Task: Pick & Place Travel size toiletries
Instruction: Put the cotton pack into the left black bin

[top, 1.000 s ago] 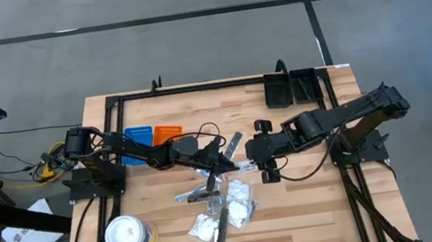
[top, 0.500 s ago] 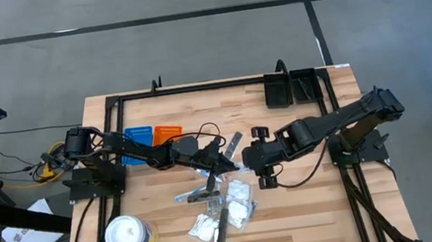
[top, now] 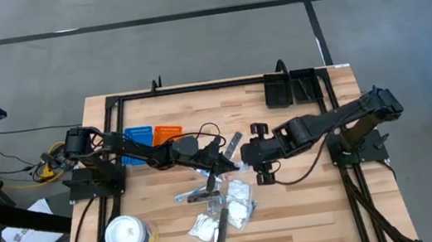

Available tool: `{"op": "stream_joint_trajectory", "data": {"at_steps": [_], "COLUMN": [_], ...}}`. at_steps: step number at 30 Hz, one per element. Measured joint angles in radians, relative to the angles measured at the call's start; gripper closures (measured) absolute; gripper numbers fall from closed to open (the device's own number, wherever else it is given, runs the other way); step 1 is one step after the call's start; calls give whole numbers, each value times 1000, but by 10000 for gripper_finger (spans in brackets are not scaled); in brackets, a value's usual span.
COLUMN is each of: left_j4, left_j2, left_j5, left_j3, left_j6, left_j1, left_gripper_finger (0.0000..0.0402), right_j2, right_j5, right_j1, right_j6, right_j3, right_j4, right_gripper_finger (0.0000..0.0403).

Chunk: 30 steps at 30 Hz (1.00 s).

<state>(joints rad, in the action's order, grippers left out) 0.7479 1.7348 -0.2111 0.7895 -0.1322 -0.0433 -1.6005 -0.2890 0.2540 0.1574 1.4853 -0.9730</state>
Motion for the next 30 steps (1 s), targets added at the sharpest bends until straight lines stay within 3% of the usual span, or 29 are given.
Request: {"op": "stream_joint_trajectory", "data": {"at_steps": [11,15,20,26,30], "left_j4": [0,0,-13,-41,-58], "left_j2": [0,0,0,0,0], "left_j5": [1,9,95,230,243], "left_j3": [0,0,0,0,0], "left_j6": [4,4,4,-10,-13], "left_j1": [0,0,0,0,0], "left_gripper_finger": [400,400,391,342,315], "right_j2": [0,0,11,72,137], "right_j5": [0,0,-4,-55,-75], "right_j1": [-7,-8,-14,-27,-51], "right_j6": [-30,-34,-28,-10,1], "right_j3": [0,0,0,0,0], "right_j4": [-15,-16,-47,-97,-123], "right_gripper_finger": [396,395,399,401,402]}}
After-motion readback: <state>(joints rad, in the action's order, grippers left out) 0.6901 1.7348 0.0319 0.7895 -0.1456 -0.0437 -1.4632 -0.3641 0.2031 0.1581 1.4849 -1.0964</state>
